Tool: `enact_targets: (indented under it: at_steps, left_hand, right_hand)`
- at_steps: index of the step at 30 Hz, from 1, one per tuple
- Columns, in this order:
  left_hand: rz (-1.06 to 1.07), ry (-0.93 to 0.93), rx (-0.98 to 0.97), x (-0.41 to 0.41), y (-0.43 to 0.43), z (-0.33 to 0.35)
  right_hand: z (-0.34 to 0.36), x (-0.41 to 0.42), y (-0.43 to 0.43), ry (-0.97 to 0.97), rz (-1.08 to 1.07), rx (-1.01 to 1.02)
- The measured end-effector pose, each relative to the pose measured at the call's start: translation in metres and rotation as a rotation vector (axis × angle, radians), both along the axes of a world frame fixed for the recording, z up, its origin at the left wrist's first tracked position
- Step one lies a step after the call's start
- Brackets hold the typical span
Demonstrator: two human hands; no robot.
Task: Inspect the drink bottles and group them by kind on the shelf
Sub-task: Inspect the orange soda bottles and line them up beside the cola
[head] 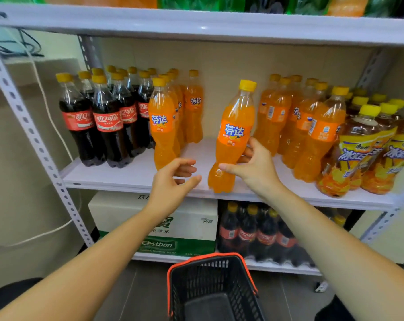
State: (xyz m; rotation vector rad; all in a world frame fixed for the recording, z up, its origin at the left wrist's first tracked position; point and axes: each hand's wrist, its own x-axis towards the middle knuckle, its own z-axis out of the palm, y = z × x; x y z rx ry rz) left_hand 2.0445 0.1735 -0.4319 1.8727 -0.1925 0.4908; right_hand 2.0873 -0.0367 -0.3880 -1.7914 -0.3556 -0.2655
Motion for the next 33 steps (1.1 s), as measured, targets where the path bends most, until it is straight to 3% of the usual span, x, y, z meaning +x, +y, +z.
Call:
enact_targets:
  at_steps: [7,12,22,33]
  left_hand:
    - [0.469,0.036,0.03,0.036,0.04,-0.007]
    - [0.465,0.142,0.11,0.056,0.048,-0.015]
    - [0.535,0.093,0.191,0.061,0.048,-0.027]
    - [0.547,0.093,0.229,0.06,0.044,-0.029]
  right_hand:
    - [-0.013,0.064,0.038,0.006,0.027,-0.022]
    - [-0.023,0.108,0.061,-0.015,0.01,-0.011]
    - [-0.036,0.181,0.094,-0.096,-0.127,-0.157]
    - [-0.044,0.191,0.102,-0.067,-0.195,-0.185]
